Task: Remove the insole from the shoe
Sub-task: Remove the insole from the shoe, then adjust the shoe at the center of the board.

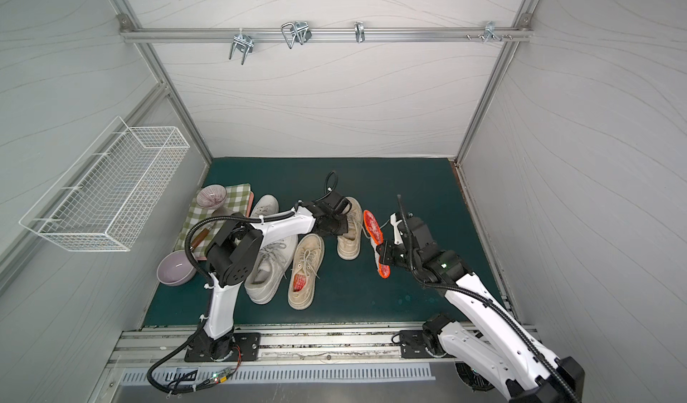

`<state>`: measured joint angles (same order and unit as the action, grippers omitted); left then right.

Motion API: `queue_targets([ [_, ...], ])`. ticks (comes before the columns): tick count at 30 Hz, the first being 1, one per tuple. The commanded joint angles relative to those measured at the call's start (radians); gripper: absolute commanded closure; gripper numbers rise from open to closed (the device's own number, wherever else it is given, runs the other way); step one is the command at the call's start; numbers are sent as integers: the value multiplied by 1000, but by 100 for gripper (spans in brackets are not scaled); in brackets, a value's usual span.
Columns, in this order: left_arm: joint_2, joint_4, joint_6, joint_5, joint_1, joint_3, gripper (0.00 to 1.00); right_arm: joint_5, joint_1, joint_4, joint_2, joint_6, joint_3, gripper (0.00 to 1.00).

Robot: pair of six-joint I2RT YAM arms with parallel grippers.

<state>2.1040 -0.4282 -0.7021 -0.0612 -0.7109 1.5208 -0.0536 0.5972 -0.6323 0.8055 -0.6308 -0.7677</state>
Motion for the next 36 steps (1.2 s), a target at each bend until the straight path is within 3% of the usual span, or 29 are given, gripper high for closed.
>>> queue_targets([
  [1,56,-26,49,-28,22,89,100,84,-18,-101,-47,21,-18,100],
  [8,167,-31,90,15,53,304,100,107,-116,-138,-59,44,-18,100],
  [17,357,-54,45,82,96,641,100,166,-119,-144,-15,63,-4,100],
  [24,473,-78,18,120,96,790,100,190,-119,-111,91,68,30,100],
  [30,465,-93,25,149,94,790,77,255,-123,-96,171,66,39,100],
  [36,334,-145,22,132,94,704,55,298,-165,-93,269,99,19,100],
])
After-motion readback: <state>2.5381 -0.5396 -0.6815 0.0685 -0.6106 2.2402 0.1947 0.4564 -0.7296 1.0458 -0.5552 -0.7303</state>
